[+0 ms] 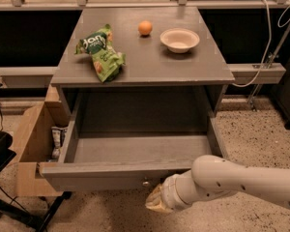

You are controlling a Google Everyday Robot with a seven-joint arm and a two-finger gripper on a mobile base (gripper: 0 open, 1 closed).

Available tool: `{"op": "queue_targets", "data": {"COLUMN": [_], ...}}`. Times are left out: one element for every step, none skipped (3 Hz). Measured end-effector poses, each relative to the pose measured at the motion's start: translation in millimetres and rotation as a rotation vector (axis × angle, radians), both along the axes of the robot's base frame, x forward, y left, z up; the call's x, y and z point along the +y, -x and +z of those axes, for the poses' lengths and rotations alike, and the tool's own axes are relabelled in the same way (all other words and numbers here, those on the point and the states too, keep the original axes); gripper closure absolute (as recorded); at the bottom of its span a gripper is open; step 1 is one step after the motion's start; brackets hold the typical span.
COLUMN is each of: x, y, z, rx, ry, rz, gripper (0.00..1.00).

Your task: Close top drawer

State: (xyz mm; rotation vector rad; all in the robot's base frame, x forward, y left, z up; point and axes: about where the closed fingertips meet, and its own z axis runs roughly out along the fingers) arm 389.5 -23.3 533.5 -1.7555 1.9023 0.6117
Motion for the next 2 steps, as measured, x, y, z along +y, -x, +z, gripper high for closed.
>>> {"op": "queue_targets", "data": {"x": [-4.5, -6.0], "y": [-25.9, -52.1], "z": [-9.1, -13.7], "rx": [0.011, 0.018], "ry": [-0.015, -0.034], "rz": [-0.028, -0.041], "gripper": [1.00, 1.00]}}
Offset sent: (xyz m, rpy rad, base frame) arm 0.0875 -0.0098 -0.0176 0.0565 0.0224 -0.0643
